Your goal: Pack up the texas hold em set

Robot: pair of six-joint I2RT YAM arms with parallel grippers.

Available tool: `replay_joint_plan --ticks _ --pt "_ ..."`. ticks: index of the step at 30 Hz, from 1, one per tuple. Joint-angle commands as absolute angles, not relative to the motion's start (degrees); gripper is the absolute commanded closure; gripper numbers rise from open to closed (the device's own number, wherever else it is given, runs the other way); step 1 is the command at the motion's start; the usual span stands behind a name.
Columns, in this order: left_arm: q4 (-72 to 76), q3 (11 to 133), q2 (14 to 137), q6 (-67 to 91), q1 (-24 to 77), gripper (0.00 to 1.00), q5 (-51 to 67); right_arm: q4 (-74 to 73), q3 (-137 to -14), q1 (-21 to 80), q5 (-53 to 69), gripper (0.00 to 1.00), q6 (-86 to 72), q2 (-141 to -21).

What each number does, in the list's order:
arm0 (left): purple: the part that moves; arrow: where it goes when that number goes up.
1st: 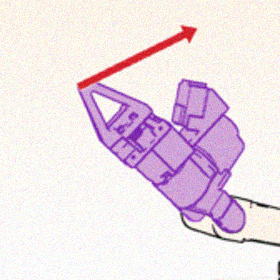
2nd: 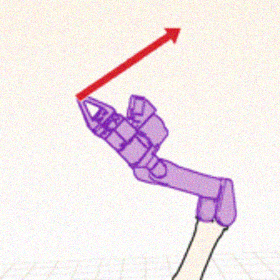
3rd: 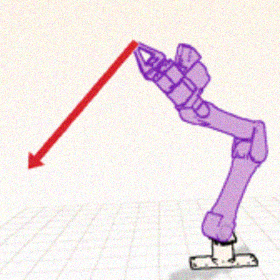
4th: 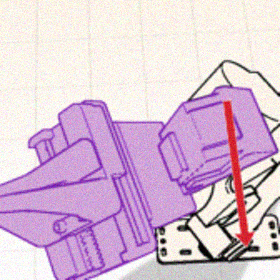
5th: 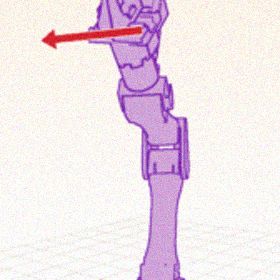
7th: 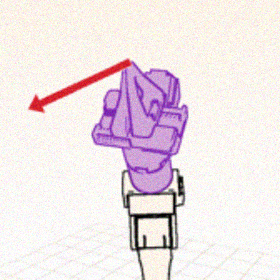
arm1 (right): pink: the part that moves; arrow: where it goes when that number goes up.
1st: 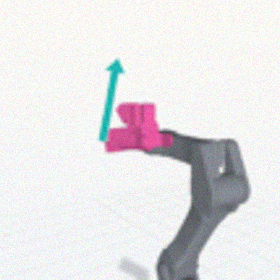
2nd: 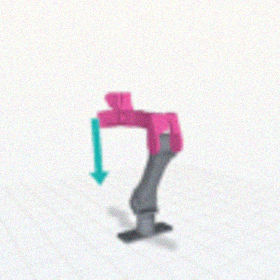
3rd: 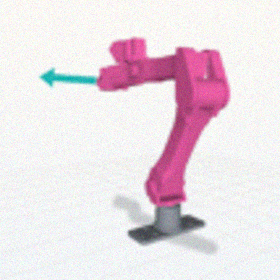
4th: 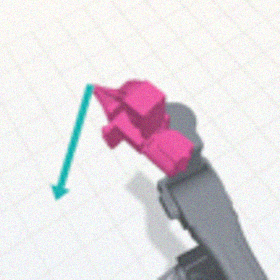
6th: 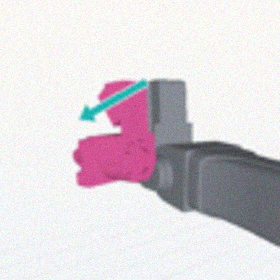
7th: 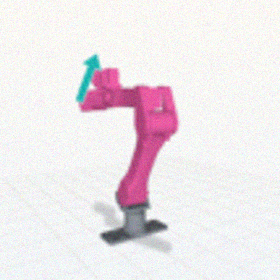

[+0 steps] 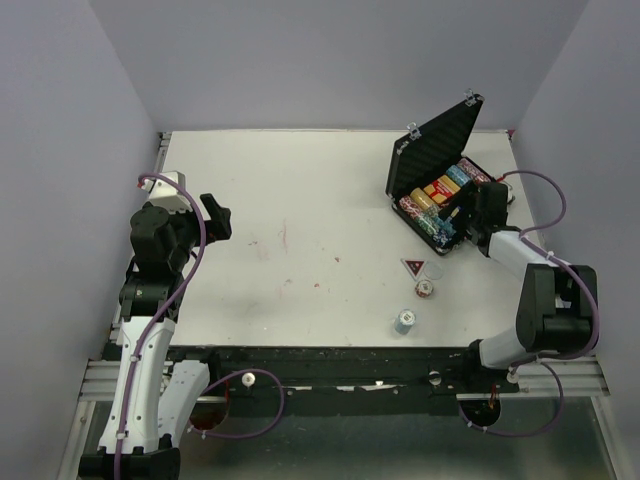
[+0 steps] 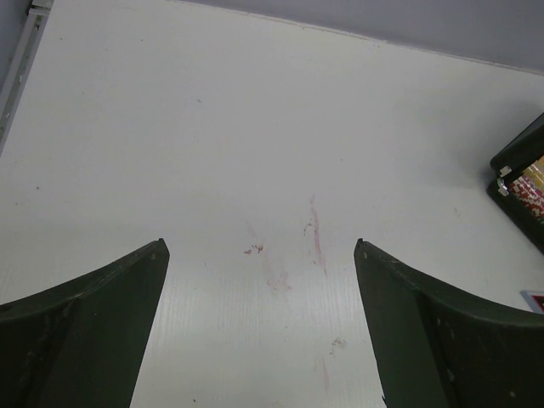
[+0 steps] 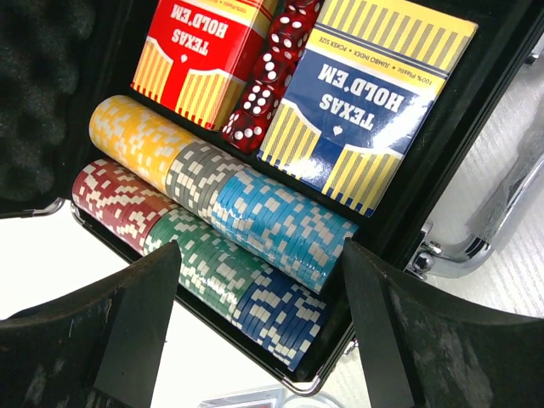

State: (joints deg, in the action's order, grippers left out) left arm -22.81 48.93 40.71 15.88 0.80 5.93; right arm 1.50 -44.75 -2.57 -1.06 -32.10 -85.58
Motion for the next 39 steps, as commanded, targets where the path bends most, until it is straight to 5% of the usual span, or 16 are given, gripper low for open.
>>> replay_joint_plan --ticks 1,19,28,39 --pt "-22.06 48.43 40.25 15.64 0.44 0.01 6.50 6.24 -44.30 -2.37 3.16 0.17 -32.61 -86.39" --pt "-22.24 48.43 40.17 15.56 0.53 0.01 6.24 0.10 -42.01 -2.37 -7.83 0.14 -26.37 -75.86" --pt "-22.15 48.34 40.25 16.00 0.53 0.01 6.77 -20.02 -43.50 3.77 -2.99 0.17 -25.75 -65.22" --pt "-21.89 48.25 39.99 16.35 0.53 0.01 7.56 -45.95 -53.09 15.45 -2.43 0.20 -29.87 -67.50"
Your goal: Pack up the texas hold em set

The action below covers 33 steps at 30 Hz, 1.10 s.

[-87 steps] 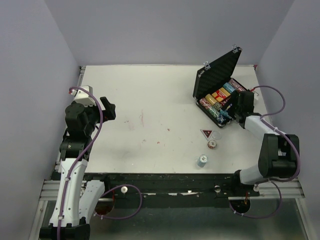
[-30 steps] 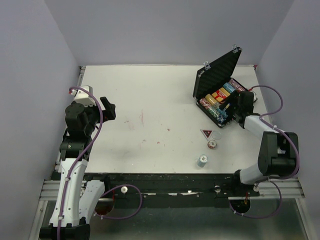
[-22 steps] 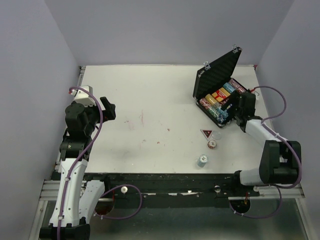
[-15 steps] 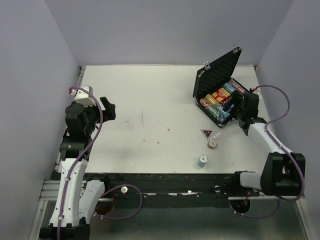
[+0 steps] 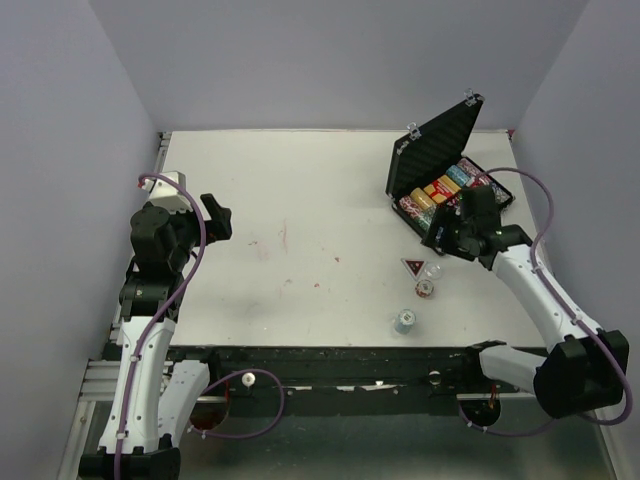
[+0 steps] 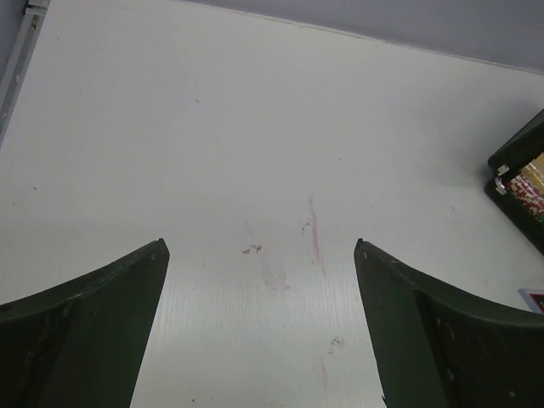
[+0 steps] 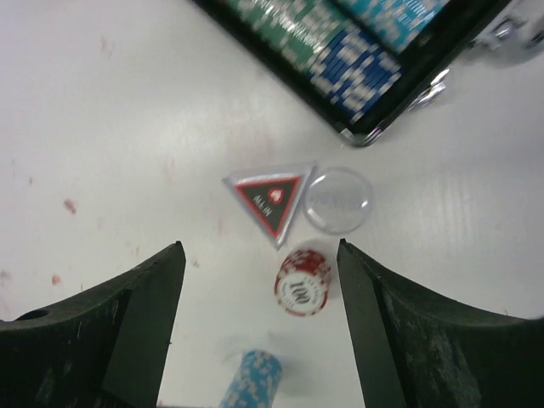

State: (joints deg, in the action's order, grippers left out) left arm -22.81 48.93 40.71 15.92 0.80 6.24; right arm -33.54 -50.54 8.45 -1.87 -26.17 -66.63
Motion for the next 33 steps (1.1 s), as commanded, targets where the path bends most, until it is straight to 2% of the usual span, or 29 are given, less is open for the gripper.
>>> replay_joint_plan --ticks 1,10,22,33 --pt "-21.88 48.25 39.99 16.26 0.53 0.01 7.56 -47.45 -52.91 17.99 -3.16 0.20 -31.10 -67.85" --pt "-21.97 48.16 39.90 16.44 0.53 0.01 7.74 -55.02 -49.66 30.05 -8.09 0.23 -40.51 -65.13" --pt "-21.80 48.08 40.43 16.61 0.53 0.01 8.00 -57.66 -49.05 44.37 -11.42 0.25 -48.16 -69.43" --pt "-21.80 48.08 40.43 16.61 0.53 0.01 8.09 -56.34 -46.59 47.64 -13.54 0.29 -50.19 -72.86"
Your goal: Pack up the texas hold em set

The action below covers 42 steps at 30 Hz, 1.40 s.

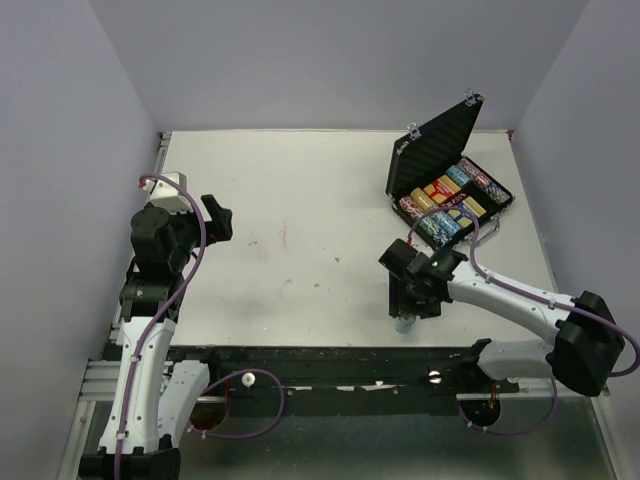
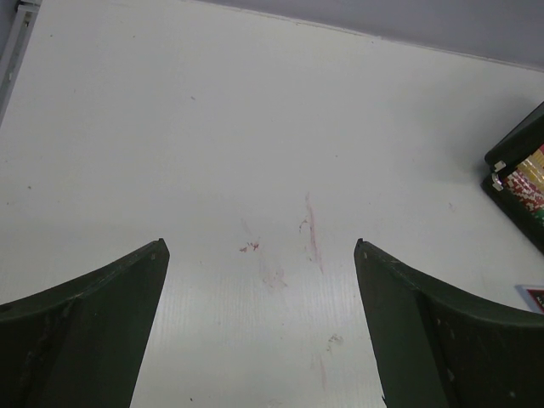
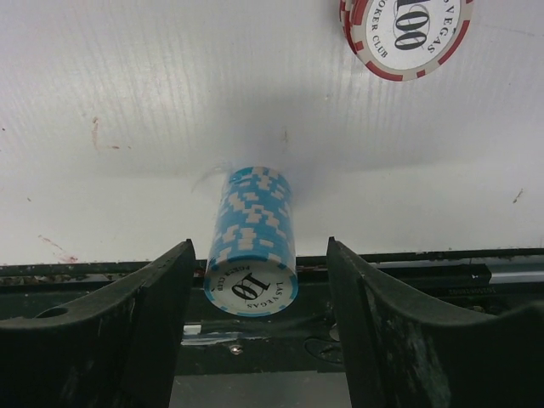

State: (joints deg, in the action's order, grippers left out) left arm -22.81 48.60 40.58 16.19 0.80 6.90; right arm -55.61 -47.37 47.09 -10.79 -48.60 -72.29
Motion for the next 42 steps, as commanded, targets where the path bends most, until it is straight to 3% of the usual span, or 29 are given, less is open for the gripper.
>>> replay_joint_plan --ticks 1,9,15,20,28,35,42 --pt "-21.88 48.08 40.52 16.61 0.53 0.01 8.09 -55.99 -46.32 47.64 -13.36 0.30 -50.27 -72.95" --pt "-21.80 48.08 40.52 16.61 0.53 0.01 8.09 -53.52 -44.38 47.64 -10.55 0.41 -50.89 -72.34" --pt "-21.88 48.16 40.52 16.61 0.53 0.01 8.00 -53.18 -45.79 47.64 -10.72 0.66 -50.45 -71.46" --pt "-21.88 48.08 40.52 16.61 0.53 0.01 7.91 -51.16 -47.10 47.55 -10.55 0.99 -50.01 -70.84" --pt "-21.97 48.08 40.08 16.44 0.44 0.01 6.68 -44.93 -57.73 43.79 -17.66 0.99 -41.42 -73.56" --pt "-21.97 48.08 39.99 16.35 0.53 0.01 6.77 -25.17 -60.38 23.67 -13.10 0.99 -30.77 -73.91" --pt "-21.89 48.08 39.55 16.26 0.53 0.01 6.59 -10.66 -58.81 3.80 -8.98 0.99 -31.99 -76.64"
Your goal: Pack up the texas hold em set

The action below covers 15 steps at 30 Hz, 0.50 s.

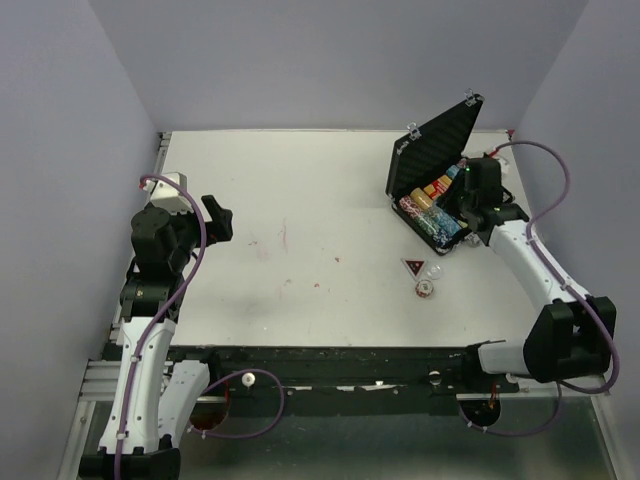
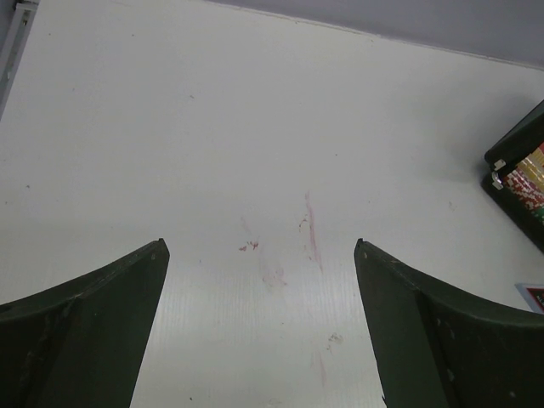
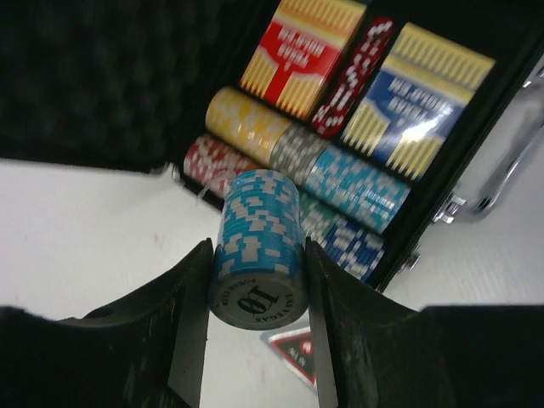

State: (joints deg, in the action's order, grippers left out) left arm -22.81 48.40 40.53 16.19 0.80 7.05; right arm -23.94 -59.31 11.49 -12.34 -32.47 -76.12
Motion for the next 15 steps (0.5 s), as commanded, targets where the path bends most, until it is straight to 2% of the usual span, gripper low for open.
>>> replay_joint_plan --ticks 1,8,15 --pt "-21.97 48.16 39.64 16.26 0.53 0.01 6.59 -8.11 -57.67 1.26 -8.27 0.99 -32.60 -76.90" --pt "-21.97 48.08 39.99 16.35 0.53 0.01 7.12 3.42 -55.28 -9.83 -3.44 0.99 -33.84 -82.95" --pt "-22.06 48.16 40.25 16.17 0.53 0.01 6.77 8.43 -59.05 -13.27 -0.44 0.99 -32.17 -90.16"
